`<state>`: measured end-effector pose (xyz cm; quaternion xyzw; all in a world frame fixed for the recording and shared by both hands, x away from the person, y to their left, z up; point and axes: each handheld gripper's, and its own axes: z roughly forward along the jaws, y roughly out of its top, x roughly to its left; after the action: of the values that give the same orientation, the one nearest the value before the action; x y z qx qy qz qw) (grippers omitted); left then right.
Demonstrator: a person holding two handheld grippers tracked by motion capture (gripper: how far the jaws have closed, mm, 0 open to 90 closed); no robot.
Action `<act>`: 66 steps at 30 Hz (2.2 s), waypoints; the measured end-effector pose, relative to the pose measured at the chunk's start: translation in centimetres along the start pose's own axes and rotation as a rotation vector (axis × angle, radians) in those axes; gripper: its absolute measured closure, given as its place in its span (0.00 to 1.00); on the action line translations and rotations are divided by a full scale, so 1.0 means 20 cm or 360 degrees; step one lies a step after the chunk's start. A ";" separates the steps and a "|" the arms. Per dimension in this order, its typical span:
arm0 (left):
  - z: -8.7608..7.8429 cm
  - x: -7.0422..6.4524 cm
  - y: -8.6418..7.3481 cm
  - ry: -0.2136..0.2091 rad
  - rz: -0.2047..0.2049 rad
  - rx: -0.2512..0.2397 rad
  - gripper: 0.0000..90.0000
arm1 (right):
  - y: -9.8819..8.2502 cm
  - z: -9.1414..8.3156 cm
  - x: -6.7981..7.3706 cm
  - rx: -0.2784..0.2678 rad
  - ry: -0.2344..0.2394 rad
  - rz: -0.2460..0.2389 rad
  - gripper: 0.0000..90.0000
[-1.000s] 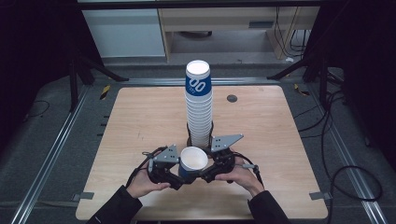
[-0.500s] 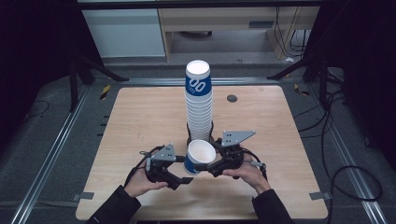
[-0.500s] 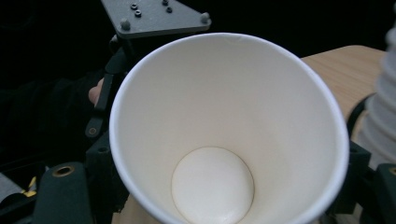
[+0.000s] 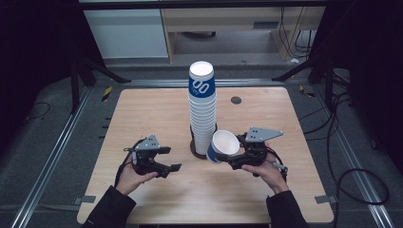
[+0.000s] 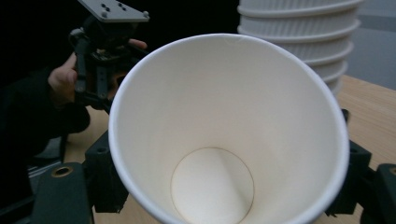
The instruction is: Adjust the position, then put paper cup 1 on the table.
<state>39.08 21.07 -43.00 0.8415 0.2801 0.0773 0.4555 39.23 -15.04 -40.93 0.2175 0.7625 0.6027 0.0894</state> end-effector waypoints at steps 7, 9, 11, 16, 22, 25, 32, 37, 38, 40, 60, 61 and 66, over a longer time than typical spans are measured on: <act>-0.02 0.04 -0.02 0.0071 -0.0049 -0.0019 0.20 | 0.00 -0.06 -0.05 0.0022 -0.0197 0.0013 0.24; -0.03 0.06 -0.02 0.0097 -0.0069 -0.0024 0.20 | 0.00 -0.08 -0.06 0.0033 -0.0269 0.0014 0.23; -0.04 0.07 -0.03 0.0119 -0.0087 -0.0028 0.20 | 0.00 -0.09 -0.08 0.0039 -0.0345 0.0028 0.23; -0.06 0.11 -0.04 0.0140 -0.0121 -0.0029 0.20 | -0.02 -0.14 -0.16 0.0092 -0.0554 0.0072 0.23; -0.07 0.12 -0.05 0.0199 -0.0122 -0.0031 0.20 | -0.02 -0.21 -0.25 0.0113 -0.0768 0.0135 0.23; -0.07 0.13 -0.05 0.0207 -0.0138 -0.0033 0.22 | -0.03 -0.24 -0.28 0.0135 -0.0850 0.0147 0.23; -0.09 0.15 -0.06 0.0305 -0.0175 -0.0047 0.23 | -0.08 -0.25 -0.38 0.0220 -0.0950 0.0195 0.23; -0.11 0.17 -0.05 0.0339 -0.0209 -0.0058 0.23 | -0.14 -0.26 -0.43 0.0274 -0.1015 0.0217 0.22; -0.12 0.17 -0.05 0.0346 -0.0204 -0.0062 0.23 | -0.15 -0.26 -0.45 0.0285 -0.1024 0.0224 0.22; -0.12 0.17 -0.05 0.0356 -0.0207 -0.0063 0.23 | -0.17 -0.27 -0.47 0.0302 -0.1061 0.0244 0.22; -0.12 0.16 -0.04 0.0356 -0.0181 -0.0056 0.23 | -0.31 -0.25 -0.56 0.0488 -0.1102 0.0317 0.22; -0.12 0.16 -0.04 0.0356 -0.0180 -0.0053 0.23 | -0.31 -0.25 -0.57 0.0488 -0.1101 0.0314 0.21; -0.11 0.16 -0.05 0.0352 -0.0173 -0.0044 0.23 | -0.31 -0.25 -0.57 0.0499 -0.1092 0.0324 0.19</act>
<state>40.50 24.81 -42.85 0.8050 0.3728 0.1487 0.4369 45.94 -25.53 -47.08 0.4919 0.7458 0.3768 0.2447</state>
